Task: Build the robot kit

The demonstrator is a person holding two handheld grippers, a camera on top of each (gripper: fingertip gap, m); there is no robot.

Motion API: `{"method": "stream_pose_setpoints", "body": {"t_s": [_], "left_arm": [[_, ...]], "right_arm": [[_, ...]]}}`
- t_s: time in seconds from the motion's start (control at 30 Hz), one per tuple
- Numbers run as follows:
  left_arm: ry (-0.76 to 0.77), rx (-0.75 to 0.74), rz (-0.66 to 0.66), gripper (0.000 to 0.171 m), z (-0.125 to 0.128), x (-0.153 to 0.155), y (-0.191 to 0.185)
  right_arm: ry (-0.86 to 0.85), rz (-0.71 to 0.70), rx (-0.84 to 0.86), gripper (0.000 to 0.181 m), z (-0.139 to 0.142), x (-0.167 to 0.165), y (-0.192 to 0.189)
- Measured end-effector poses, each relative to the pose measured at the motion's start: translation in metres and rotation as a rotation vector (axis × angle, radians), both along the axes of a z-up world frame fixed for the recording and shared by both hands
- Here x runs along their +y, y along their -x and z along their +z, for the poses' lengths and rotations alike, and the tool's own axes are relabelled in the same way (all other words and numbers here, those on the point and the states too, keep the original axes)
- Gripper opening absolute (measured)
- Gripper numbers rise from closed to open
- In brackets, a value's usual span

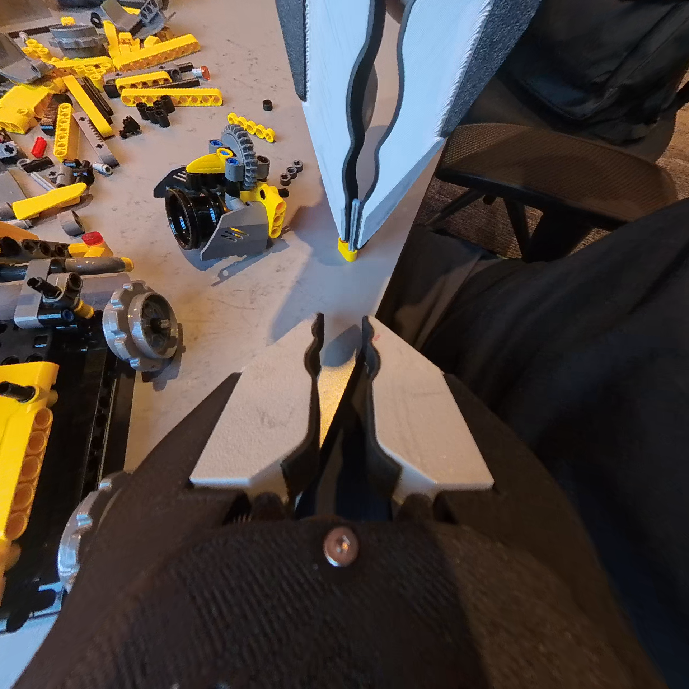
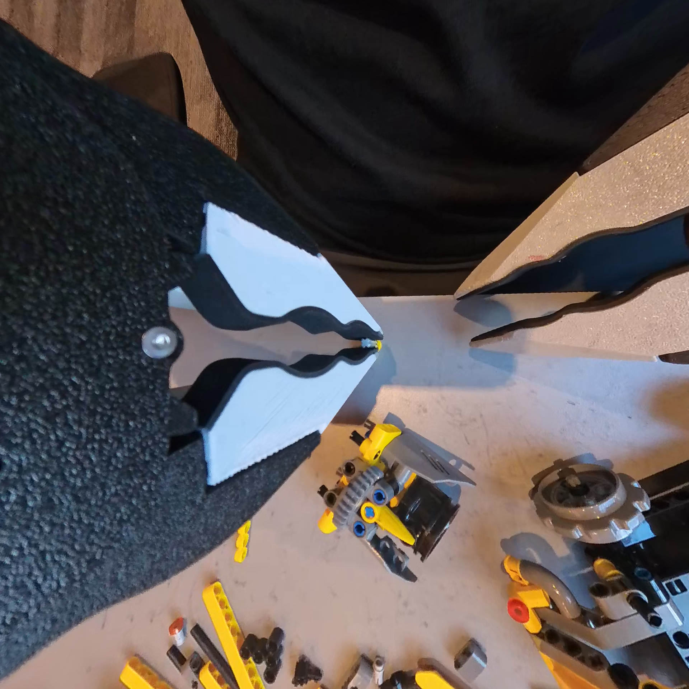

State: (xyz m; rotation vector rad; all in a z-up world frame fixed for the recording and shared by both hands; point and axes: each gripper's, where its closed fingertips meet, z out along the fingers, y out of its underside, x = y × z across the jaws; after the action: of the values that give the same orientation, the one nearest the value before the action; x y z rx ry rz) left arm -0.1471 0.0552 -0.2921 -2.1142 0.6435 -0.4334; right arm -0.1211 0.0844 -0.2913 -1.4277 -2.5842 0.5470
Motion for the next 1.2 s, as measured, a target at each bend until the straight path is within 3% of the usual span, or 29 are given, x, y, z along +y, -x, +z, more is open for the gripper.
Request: {"method": "stream_pose_setpoints", "body": {"t_s": [0.27, 0.33, 0.43, 0.7, 0.8, 0.83, 1.07, 1.2], "left_arm": [[-0.003, -0.002, 0.001, 0.018, 0.0, 0.0, 0.0], [-0.002, -0.007, 0.003, 0.02, 0.001, 0.0, 0.0], [-0.013, -0.014, 0.01, 0.023, 0.002, 0.001, -0.001], [-0.109, -0.15, -0.01, 0.025, 0.031, -0.001, -0.015], [-0.15, -0.157, -0.013, 0.015, 0.039, -0.002, -0.015], [-0.167, -0.154, -0.016, 0.008, 0.042, -0.003, -0.015], [-0.24, -0.133, -0.013, 0.007, 0.054, -0.005, -0.014], [-0.207, -0.112, -0.012, 0.004, 0.05, -0.005, -0.011]], "right_arm": [[0.042, -0.066, 0.023, 0.004, 0.0, 0.0, 0.003], [0.133, -0.161, 0.058, 0.004, 0.002, 0.002, 0.006], [0.398, -0.246, 0.145, 0.004, 0.022, -0.014, 0.011], [0.807, -0.299, 0.31, 0.004, 0.055, -0.045, 0.029], [0.928, -0.31, 0.346, 0.005, 0.064, -0.049, 0.03], [0.955, -0.311, 0.36, 0.005, 0.068, -0.049, 0.03], [1.076, -0.336, 0.394, 0.004, 0.076, -0.049, 0.028], [1.005, -0.369, 0.41, 0.008, 0.069, -0.041, 0.029]]}}
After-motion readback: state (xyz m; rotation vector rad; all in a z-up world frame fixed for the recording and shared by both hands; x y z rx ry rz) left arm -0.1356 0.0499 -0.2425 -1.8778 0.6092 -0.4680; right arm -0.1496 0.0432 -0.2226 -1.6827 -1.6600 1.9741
